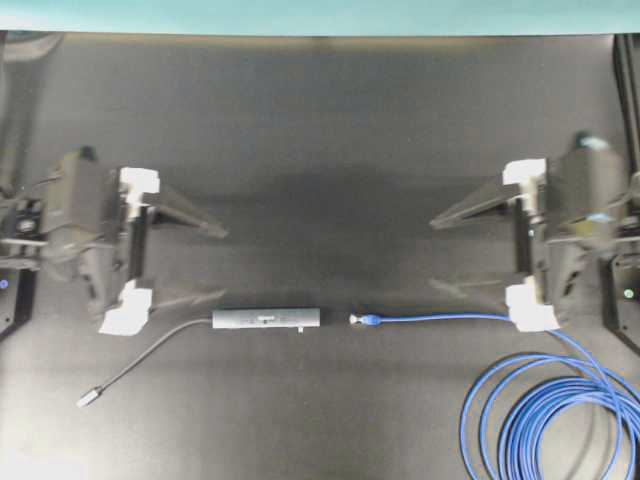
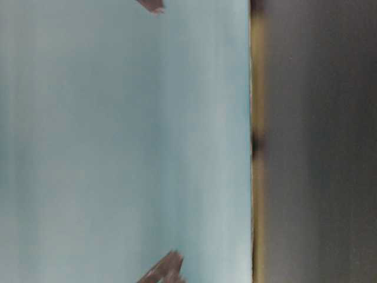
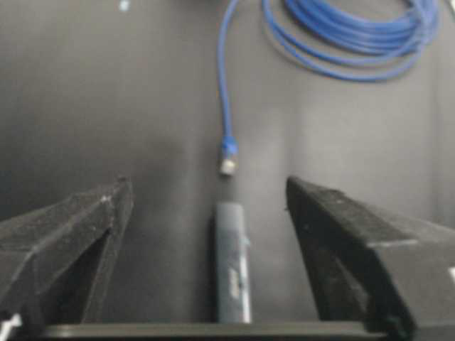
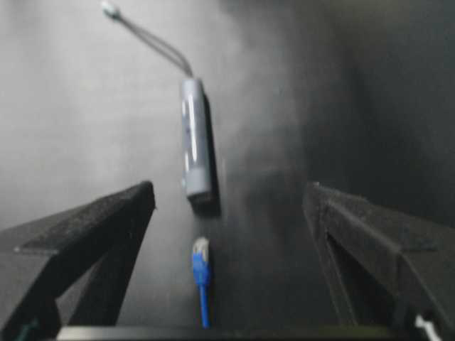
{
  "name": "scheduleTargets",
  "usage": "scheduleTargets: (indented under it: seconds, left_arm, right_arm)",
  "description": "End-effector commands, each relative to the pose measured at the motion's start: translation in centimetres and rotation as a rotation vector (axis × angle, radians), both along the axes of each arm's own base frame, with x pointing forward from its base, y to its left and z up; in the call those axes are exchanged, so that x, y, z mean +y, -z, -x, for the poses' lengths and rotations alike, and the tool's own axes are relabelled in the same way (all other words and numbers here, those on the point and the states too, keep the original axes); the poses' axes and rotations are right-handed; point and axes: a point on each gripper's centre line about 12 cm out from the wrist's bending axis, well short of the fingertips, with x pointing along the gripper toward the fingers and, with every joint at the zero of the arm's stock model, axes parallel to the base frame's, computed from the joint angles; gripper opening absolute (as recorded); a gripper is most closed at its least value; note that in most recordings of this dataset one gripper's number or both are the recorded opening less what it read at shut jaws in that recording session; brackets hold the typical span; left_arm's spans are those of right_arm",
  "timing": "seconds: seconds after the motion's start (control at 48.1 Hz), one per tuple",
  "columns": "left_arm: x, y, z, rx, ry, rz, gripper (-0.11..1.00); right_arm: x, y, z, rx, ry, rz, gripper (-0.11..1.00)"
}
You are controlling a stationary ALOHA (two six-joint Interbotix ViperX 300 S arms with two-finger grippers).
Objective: Insert the LAN cable into the hub.
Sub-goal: 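Lower the left gripper over the grey Anker hub and grasp it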
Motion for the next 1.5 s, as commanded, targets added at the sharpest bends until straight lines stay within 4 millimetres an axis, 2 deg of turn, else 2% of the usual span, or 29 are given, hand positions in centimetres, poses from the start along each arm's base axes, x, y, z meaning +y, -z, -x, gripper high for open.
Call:
scheduleTargets:
  seconds: [0.0, 0.291, 0.457, 0.665, 0.956, 1.475]
  left_arm:
    - [0.3, 0.1, -1.0, -0.014, -0.006, 0.0, 0.8]
    - [-0.7, 4.2, -3.1, -0.016, 0.029, 0.014, 0.85]
    - [-1.5, 7.2, -4.3, 0.008, 0.05, 0.036, 0.85]
    - [-2.9, 10.7, -4.8, 0.052, 0.084, 0.073, 0.85]
    - [-3.0, 13.5, -5.5, 0.059, 0.085, 0.08, 0.85]
    - [-2.9, 17.3, -6.4, 0.132, 0.079, 0.078, 0.84]
  right_arm:
    - [0.2, 0.7, -1.1, 0.027, 0.0, -0.007, 0.82]
    - [1.1, 3.1, -2.7, 0.068, -0.024, -0.004, 0.81]
    - [1.2, 3.4, -2.6, 0.083, -0.022, -0.018, 0.81]
    - [1.3, 3.5, -2.5, 0.087, -0.008, -0.054, 0.81]
    - [1.3, 3.5, -2.5, 0.089, -0.008, -0.057, 0.81]
    - [1.3, 3.6, -2.4, 0.096, 0.007, -0.088, 0.81]
